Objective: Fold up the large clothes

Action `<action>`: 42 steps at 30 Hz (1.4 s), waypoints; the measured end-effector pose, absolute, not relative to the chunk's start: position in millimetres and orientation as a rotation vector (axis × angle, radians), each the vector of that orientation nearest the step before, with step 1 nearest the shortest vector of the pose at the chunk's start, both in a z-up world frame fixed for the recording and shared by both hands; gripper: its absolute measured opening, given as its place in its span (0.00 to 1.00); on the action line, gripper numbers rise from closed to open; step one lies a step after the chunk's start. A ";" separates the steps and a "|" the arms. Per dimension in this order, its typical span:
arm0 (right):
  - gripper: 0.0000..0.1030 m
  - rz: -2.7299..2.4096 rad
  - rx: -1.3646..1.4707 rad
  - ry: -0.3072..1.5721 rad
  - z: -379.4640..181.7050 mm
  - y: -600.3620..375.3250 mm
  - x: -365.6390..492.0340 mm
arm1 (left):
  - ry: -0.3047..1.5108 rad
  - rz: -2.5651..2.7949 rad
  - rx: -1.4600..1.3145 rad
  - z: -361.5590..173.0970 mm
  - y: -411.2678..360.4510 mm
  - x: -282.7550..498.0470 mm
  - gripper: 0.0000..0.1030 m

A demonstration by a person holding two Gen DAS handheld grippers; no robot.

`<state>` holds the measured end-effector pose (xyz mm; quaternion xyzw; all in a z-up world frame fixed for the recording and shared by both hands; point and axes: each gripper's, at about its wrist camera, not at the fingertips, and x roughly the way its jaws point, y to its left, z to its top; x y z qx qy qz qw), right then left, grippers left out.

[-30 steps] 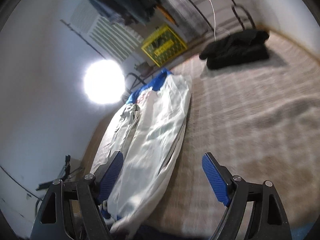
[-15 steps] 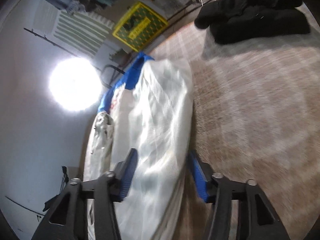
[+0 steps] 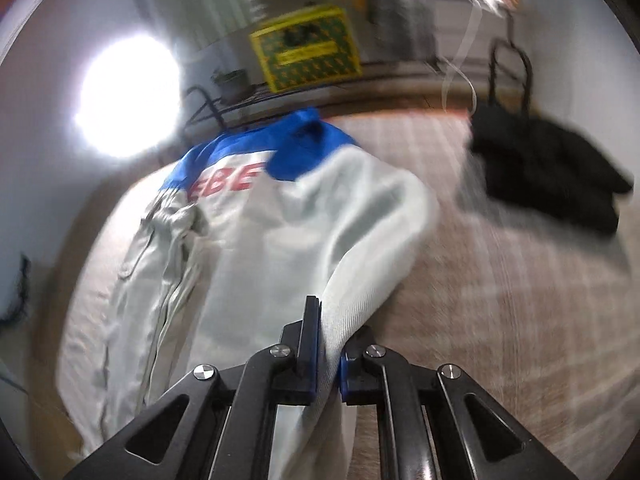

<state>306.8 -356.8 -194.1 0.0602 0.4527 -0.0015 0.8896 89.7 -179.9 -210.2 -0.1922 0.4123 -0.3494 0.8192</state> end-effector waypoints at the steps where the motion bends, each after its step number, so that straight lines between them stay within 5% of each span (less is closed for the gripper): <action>1: 0.05 0.002 0.077 0.941 -191.3 -341.1 310.4 | 0.885 -0.732 -0.427 -212.5 -172.3 88.8 0.09; 17: 0.07 0.146 -0.305 1.090 -257.1 -166.1 356.9 | 0.968 -0.529 -0.518 -245.8 -88.9 77.6 0.08; 20: 0.19 0.206 -0.222 1.083 -255.7 -177.8 354.0 | 0.973 -0.529 -0.504 -248.5 -89.0 73.5 0.08; 22: 0.38 0.280 -0.101 1.087 -245.8 -191.9 349.2 | 0.976 -0.530 -0.489 -251.5 -90.7 76.9 0.08; 24: 0.42 0.323 -0.012 1.059 -230.8 -205.2 339.9 | 0.984 -0.532 -0.500 -254.6 -89.9 76.1 0.08; 34: 0.42 0.341 0.196 0.891 -153.9 -276.2 222.8 | 0.972 -0.540 -0.466 -246.3 -82.8 70.1 0.07; 42: 0.31 0.429 0.030 0.944 -189.4 -241.0 115.2 | 0.971 -0.518 -0.384 -230.6 -47.7 50.1 0.07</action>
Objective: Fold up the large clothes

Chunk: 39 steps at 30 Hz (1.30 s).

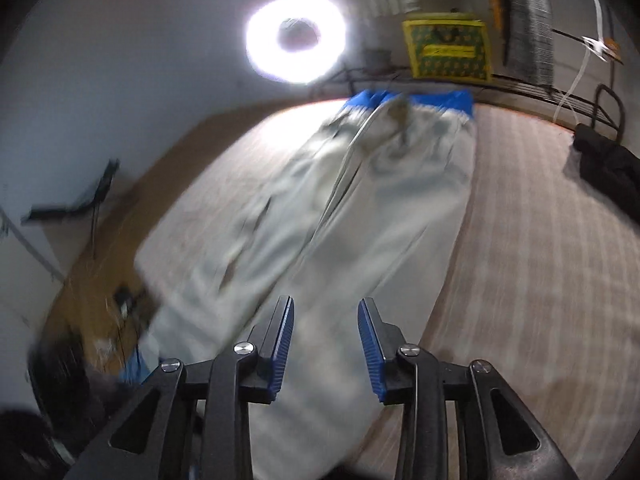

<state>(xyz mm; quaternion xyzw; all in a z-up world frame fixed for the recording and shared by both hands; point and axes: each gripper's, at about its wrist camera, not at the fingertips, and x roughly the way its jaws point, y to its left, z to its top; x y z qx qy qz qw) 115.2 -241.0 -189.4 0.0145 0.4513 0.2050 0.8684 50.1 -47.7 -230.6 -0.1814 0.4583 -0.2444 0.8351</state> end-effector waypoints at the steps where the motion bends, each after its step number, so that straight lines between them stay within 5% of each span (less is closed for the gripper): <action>1: 0.28 0.426 -0.005 0.944 -195.8 -233.6 107.2 | 0.949 -0.505 -0.370 -221.5 -38.5 50.5 0.07; 10: 0.24 0.454 -0.073 0.988 -260.2 -178.7 99.1 | 0.893 -0.423 -0.250 -186.2 -5.0 94.5 0.07; 15: 0.21 0.483 -0.087 0.978 -247.7 -174.3 87.0 | 0.964 -0.435 -0.205 -199.1 2.6 127.0 0.09; 17: 0.29 0.511 -0.027 0.957 -230.1 -190.9 79.9 | 1.014 -0.458 -0.231 -207.8 14.0 139.9 0.35; 19: 0.44 0.482 0.006 0.916 -213.9 -209.2 67.5 | 1.034 -0.454 -0.296 -216.6 31.0 149.0 0.44; 23: 0.45 0.444 0.104 0.938 -204.4 -251.8 53.4 | 1.114 -0.471 -0.391 -238.2 49.8 161.1 0.44; 26: 0.54 0.426 0.226 0.994 -217.0 -287.2 50.2 | 1.169 -0.505 -0.457 -254.3 53.4 162.6 0.44; 39: 0.53 0.647 0.605 1.161 -280.5 -303.8 63.4 | 1.293 -0.617 -0.590 -283.7 44.0 162.1 0.44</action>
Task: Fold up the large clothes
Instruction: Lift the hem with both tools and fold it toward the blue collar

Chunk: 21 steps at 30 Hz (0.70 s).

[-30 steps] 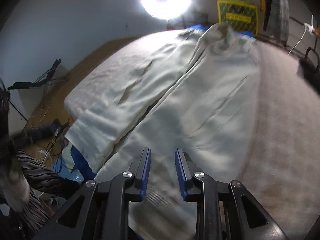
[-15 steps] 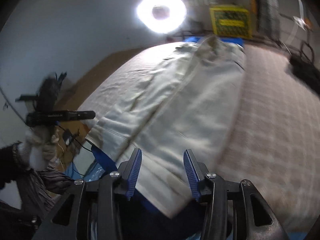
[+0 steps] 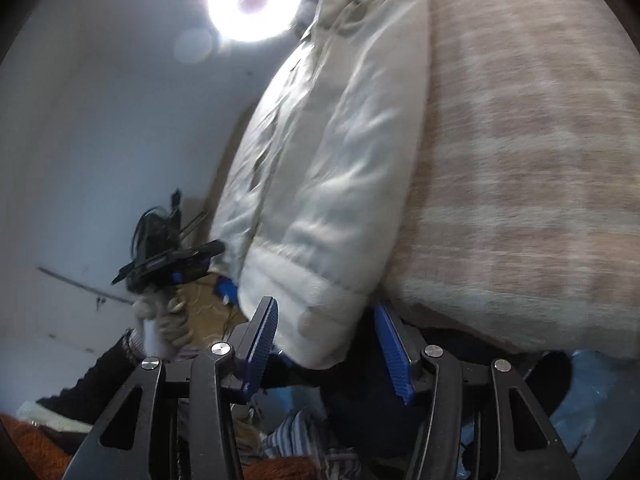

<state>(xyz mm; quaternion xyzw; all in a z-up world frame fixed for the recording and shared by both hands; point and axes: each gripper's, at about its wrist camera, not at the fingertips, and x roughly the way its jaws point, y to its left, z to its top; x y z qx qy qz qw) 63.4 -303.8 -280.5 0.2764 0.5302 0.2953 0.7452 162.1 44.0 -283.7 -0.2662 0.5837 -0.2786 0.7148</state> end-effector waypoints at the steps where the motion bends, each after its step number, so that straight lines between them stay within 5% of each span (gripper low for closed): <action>1: 0.53 0.650 0.597 1.166 -282.2 -301.2 65.1 | 1.300 -0.620 -0.591 -284.9 42.2 163.1 0.45; 8: 0.54 0.684 0.628 1.210 -296.7 -290.1 77.0 | 1.328 -0.639 -0.603 -290.4 37.5 163.2 0.44; 13: 0.30 0.720 0.674 1.191 -291.2 -301.4 75.5 | 1.323 -0.646 -0.579 -284.5 33.6 161.3 0.33; 21: 0.22 0.774 0.761 1.081 -269.4 -307.0 72.6 | 1.270 -0.672 -0.657 -264.5 38.0 159.6 0.29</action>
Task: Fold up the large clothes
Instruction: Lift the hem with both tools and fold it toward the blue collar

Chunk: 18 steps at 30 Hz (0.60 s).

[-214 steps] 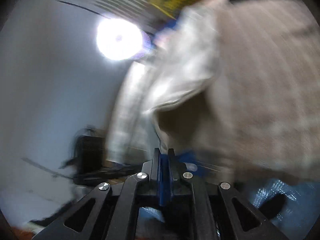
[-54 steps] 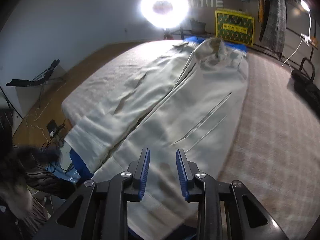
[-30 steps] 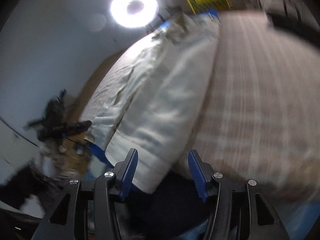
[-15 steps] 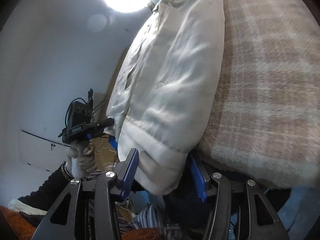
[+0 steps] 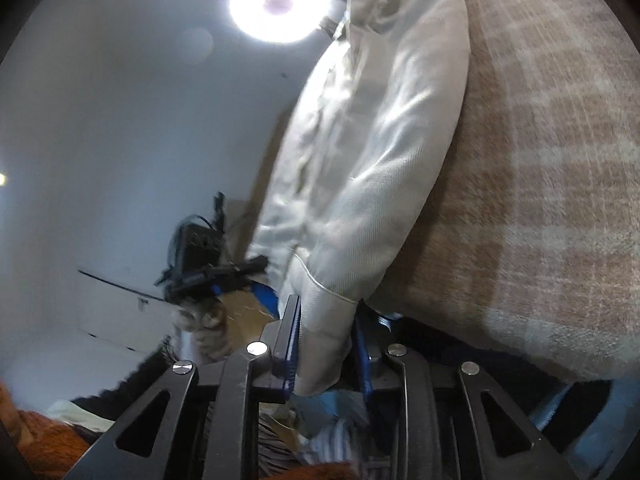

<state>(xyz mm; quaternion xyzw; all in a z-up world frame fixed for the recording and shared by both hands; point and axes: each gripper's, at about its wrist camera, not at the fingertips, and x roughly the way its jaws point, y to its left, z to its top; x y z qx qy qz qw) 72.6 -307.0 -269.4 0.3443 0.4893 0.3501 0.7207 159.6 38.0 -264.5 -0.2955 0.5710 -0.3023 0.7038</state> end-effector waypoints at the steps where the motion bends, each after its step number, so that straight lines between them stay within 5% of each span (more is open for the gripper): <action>1: 0.22 0.776 0.766 1.074 -267.5 -306.8 72.9 | 1.263 -0.679 -0.672 -261.2 38.1 160.4 0.28; 18: 0.20 0.755 0.836 0.914 -224.5 -314.3 95.0 | 1.126 -0.712 -0.721 -193.2 31.5 207.5 0.18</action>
